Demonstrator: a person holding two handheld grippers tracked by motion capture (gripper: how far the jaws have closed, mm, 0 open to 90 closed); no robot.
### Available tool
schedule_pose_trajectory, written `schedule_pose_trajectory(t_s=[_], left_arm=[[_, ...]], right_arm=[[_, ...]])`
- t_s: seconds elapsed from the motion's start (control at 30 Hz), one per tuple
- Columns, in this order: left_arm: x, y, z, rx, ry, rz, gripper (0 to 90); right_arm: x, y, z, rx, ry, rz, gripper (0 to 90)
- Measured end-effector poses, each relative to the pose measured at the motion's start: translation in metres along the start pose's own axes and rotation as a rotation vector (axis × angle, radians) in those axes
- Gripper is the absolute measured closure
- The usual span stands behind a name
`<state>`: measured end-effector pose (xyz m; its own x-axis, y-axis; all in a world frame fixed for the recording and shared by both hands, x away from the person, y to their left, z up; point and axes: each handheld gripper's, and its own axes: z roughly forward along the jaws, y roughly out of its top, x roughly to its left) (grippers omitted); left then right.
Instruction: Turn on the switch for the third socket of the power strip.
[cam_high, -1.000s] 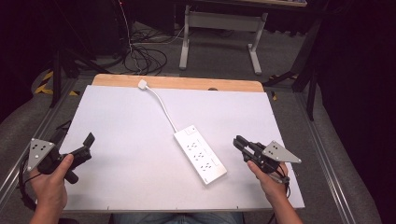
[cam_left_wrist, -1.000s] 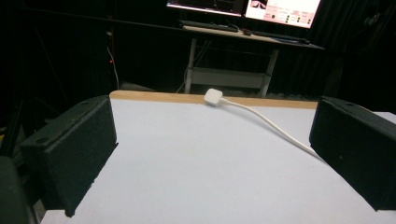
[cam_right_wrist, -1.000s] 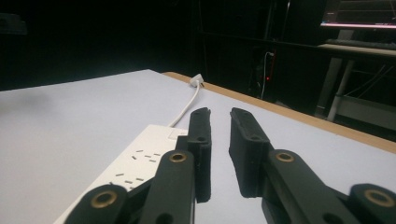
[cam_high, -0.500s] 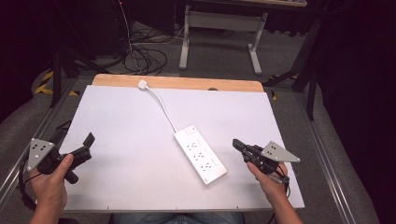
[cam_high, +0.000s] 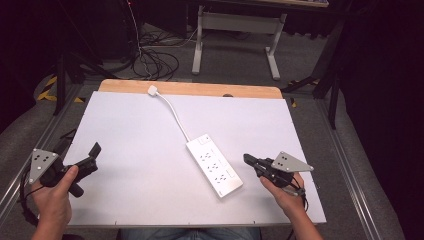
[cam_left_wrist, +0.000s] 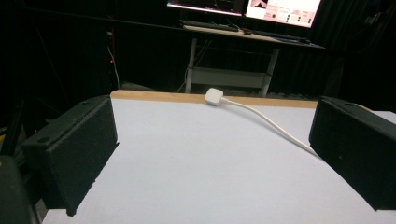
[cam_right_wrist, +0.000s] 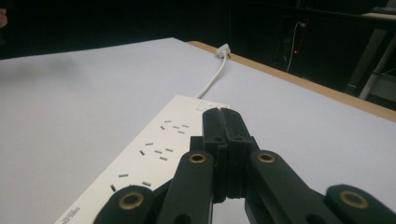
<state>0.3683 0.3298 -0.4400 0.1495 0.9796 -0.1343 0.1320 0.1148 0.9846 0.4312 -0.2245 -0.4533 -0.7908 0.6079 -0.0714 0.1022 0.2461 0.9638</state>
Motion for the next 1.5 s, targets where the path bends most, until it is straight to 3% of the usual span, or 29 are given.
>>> schedule_pose_trajectory(t_s=[0.73,1.5], left_arm=[[0.0,0.0,0.0,0.004,-0.002,0.004,1.8],[0.001,0.0,0.0,0.003,0.001,0.001,2.0]], right_arm=[[0.006,-0.001,0.014,0.111,0.068,-0.018,90.0],[0.008,-0.004,0.021,0.185,0.082,-0.024,90.0]])
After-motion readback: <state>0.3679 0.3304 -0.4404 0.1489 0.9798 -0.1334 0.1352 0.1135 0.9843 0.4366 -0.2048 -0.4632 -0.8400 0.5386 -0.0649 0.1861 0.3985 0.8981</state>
